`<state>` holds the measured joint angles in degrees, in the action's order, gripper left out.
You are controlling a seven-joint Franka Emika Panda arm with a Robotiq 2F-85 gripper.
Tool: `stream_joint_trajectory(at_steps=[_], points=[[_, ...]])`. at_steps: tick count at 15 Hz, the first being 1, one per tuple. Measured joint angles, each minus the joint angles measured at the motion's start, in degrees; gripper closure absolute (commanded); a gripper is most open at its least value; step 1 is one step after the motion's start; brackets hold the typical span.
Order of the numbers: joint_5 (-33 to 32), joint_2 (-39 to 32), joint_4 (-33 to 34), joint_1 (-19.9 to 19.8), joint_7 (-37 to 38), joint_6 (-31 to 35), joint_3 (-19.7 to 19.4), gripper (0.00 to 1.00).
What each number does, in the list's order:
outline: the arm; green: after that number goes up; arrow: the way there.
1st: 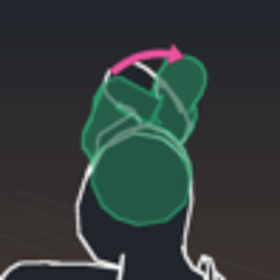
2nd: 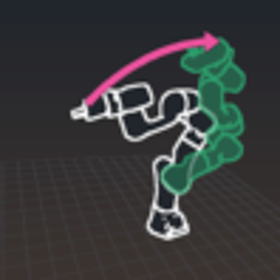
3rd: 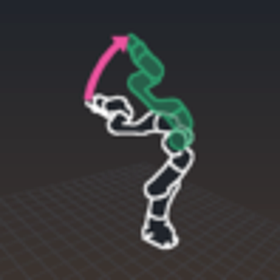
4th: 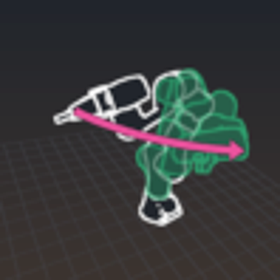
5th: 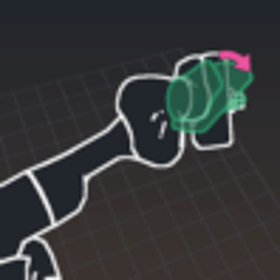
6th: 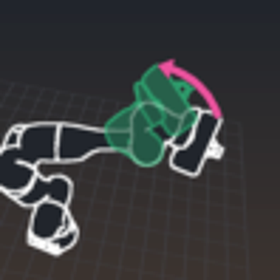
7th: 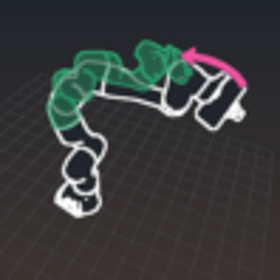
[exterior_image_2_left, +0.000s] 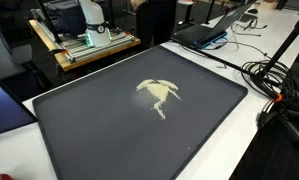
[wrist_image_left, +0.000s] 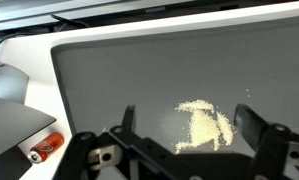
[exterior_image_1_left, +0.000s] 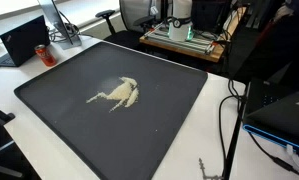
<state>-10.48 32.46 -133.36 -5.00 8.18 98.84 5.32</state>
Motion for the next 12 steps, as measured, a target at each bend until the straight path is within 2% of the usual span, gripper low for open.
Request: stream_joint_trajectory(at_steps=[10,12], points=[[0.0,0.0,0.0,0.0,0.0,0.0,0.0,0.0],[0.9,0.0,0.0,1.1,-0.8,0.3,-0.5,0.0]])
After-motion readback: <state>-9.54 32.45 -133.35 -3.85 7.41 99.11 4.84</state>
